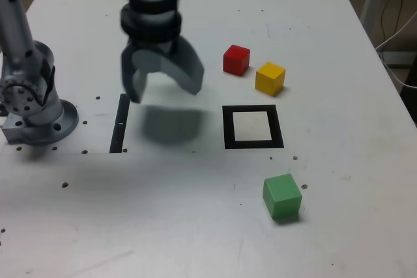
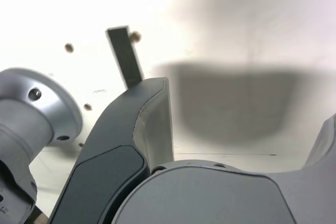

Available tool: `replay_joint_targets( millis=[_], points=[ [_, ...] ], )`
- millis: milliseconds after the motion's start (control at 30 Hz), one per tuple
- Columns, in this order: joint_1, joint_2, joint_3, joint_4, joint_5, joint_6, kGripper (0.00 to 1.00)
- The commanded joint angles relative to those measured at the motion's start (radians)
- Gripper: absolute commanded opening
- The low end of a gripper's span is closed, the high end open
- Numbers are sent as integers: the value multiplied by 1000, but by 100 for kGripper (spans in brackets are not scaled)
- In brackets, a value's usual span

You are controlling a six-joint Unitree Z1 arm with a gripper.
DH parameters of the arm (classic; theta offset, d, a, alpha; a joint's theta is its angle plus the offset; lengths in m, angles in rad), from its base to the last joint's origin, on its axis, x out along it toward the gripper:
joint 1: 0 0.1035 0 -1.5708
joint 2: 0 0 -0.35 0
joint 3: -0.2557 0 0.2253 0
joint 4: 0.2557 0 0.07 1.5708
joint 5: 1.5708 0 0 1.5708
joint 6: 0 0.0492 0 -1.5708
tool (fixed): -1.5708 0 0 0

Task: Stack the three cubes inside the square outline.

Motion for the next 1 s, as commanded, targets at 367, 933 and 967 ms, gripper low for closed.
replay_joint_targets(
  millis=[367, 933, 967],
  points=[
    [151, 123, -222, 88, 69, 205, 100],
    [247, 309, -500, 139, 104, 511, 100],
    [253, 320, -513, 140, 106, 529, 100]
  ],
)
